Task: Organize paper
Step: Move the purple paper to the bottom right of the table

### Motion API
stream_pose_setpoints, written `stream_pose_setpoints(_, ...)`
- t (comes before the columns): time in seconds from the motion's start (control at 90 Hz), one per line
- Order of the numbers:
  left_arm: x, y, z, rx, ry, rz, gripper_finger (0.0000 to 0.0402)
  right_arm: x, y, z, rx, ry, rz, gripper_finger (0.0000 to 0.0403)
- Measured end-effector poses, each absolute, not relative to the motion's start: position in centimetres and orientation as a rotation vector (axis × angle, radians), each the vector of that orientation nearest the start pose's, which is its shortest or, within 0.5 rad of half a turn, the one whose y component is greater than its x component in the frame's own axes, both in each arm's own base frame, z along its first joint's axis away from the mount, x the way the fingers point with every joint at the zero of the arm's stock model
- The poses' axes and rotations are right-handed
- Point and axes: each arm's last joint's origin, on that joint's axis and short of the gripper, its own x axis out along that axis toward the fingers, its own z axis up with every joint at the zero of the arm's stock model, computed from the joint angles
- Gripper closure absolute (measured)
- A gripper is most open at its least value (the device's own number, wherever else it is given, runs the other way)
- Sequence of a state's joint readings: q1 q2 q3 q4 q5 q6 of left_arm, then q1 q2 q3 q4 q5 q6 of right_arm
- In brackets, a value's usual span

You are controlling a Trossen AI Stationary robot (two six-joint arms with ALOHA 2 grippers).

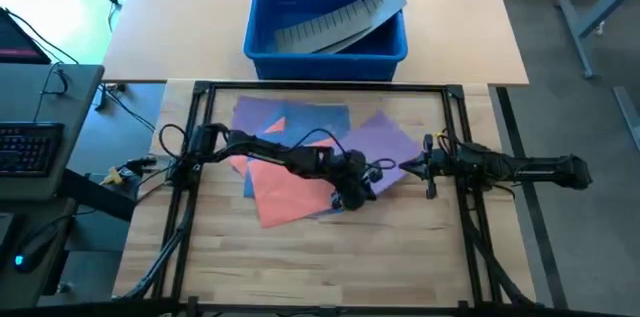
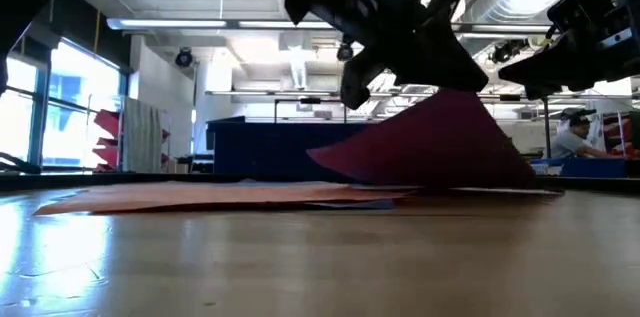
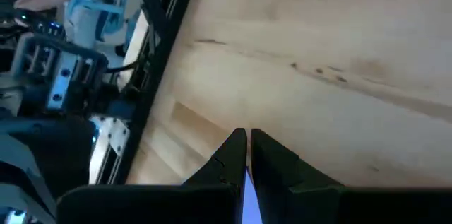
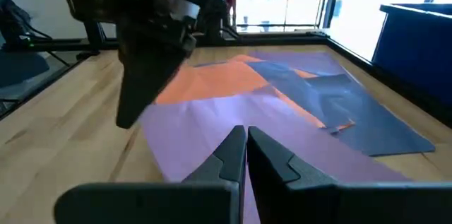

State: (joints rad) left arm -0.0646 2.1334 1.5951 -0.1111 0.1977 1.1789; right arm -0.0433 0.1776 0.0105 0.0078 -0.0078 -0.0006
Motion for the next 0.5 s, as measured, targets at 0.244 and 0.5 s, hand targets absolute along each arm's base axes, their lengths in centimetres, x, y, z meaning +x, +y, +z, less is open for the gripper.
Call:
stream_pose_setpoints(0.244, 46.0, -3.0, 17.0, 1.061, 0.855, -0.487, 0.0401, 10.7, -0.4, 15.3, 0.004, 0.159, -0.035, 0.0402)
stream_pose_setpoints(0.5, 48.2, 0.4, 15.4, 1.278, 0.870, -0.164, 0.0401, 10.7, -0.4, 15.3, 0.004, 0.159, -0.035, 0.0402)
